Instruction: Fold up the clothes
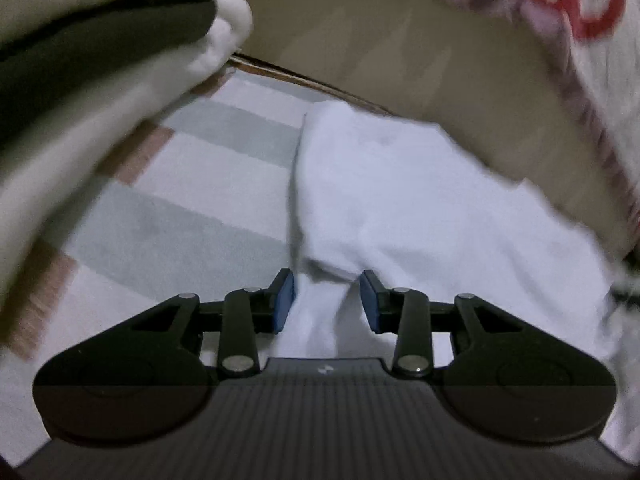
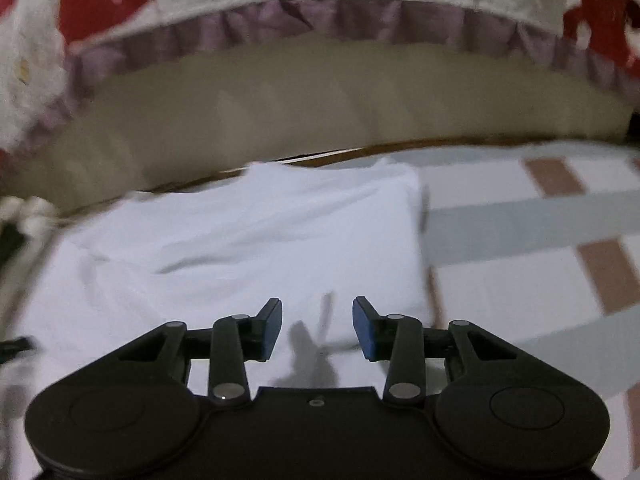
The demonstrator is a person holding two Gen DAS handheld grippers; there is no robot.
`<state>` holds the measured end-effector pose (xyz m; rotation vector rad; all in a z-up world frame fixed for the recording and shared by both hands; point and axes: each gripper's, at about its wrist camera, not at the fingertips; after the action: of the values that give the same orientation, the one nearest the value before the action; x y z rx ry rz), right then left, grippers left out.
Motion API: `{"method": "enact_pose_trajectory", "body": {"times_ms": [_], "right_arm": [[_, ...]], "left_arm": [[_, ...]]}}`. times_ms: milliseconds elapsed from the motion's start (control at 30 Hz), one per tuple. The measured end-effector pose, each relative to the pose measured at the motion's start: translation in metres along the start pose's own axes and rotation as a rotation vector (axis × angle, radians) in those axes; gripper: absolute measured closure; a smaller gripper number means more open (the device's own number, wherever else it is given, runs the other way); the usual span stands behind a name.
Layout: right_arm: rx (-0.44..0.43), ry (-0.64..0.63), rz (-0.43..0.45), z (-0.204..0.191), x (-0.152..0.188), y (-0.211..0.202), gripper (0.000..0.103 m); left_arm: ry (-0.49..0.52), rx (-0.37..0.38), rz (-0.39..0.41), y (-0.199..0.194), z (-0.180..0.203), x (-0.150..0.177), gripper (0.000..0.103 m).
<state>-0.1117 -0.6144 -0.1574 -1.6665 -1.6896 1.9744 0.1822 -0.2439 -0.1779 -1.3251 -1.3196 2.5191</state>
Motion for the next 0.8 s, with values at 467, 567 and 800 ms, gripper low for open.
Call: {"method": "enact_pose_trajectory", "body": {"times_ms": [467, 567, 800], "right_arm": [[0.118, -0.365, 0.253, -0.046, -0.035, -0.032, 0.098], [0.184, -0.378, 0.23, -0.042, -0.047, -0.02, 0.098], [0.221, -0.418, 0.071, -0.022, -0.049, 0.036, 0.094]], "left_arm": [[0.003, 0.016, 0.007, 0.001, 0.0, 0.007, 0.065], [0.049, -0.008, -0.01, 0.002, 0.006, 0.006, 0.065], [0.062, -0.019, -0.006, 0.004, 0.008, 0.006, 0.065]]}}
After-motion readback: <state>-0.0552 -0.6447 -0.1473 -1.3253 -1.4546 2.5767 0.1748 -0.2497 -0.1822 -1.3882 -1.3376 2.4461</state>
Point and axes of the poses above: each gripper's, at about its wrist camera, not at the fingertips, and y roughly the way its jaws point, z to its right, x to its underside, and after that the axes turned 3 degrees about x, right-handed
